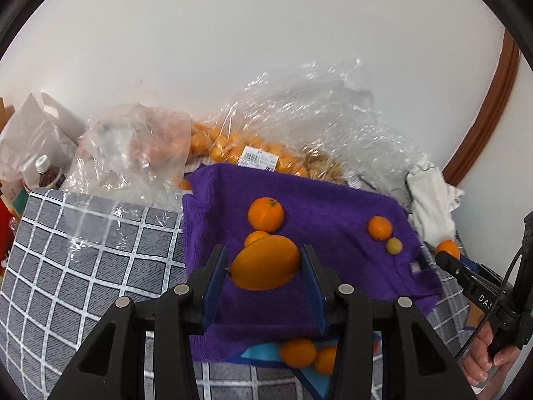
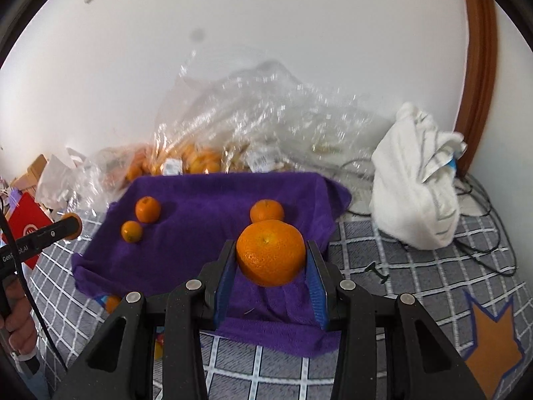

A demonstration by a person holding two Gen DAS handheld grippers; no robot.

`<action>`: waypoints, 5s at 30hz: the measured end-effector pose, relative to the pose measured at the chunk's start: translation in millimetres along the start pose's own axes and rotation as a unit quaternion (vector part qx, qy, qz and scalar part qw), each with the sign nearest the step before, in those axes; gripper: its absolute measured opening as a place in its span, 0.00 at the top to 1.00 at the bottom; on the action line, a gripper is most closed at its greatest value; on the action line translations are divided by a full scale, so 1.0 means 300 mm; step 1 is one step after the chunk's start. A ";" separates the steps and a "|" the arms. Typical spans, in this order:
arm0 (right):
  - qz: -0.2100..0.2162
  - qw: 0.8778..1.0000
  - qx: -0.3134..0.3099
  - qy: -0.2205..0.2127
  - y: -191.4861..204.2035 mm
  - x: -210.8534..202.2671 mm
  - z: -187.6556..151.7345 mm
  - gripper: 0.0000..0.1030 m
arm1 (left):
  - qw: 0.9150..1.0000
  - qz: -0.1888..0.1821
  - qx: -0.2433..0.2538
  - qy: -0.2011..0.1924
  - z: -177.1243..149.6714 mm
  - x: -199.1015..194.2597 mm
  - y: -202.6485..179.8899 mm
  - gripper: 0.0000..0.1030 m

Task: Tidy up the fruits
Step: 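Lift both held fruits and carry them over the purple towel, then lower the fruits onto the towel and open both tools, then move both tools back toward the fruit on the blue star mat, then grasp the small red fruit with the right tool while the left tool grasps an orange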

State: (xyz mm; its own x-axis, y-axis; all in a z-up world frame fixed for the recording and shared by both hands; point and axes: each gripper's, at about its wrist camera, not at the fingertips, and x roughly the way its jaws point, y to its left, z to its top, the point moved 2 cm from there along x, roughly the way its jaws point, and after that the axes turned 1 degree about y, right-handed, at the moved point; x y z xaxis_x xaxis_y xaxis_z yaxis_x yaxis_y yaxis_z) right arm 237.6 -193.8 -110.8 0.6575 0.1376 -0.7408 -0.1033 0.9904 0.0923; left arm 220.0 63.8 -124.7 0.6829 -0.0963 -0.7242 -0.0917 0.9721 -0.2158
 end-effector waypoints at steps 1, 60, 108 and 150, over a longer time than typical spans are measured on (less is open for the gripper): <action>0.003 1.000 0.002 0.006 -0.002 0.028 -0.007 0.61 | 1.000 0.002 0.002 0.003 -0.006 0.016 0.001 0.59; -0.008 0.999 -0.036 -0.008 0.132 -0.092 -0.132 0.50 | 0.999 -0.025 -0.010 -0.044 0.003 -0.052 0.036 0.49; -0.005 0.997 -0.038 0.070 0.135 -0.011 -0.347 0.78 | 0.995 -0.077 -0.025 0.056 -0.231 -0.174 0.097 0.49; 0.044 0.997 -0.016 0.060 0.062 -0.012 -0.374 0.77 | 0.988 -0.104 -0.047 0.102 -0.246 0.085 -0.023 0.69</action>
State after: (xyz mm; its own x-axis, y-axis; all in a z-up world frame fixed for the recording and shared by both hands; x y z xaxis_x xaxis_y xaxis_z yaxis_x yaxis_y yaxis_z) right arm 149.5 -177.7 -181.0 0.5506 0.2196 -0.8054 -0.1817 0.9732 0.1412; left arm 184.5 38.9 -190.0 0.5339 -0.3428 -0.7730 -0.0378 0.9036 -0.4268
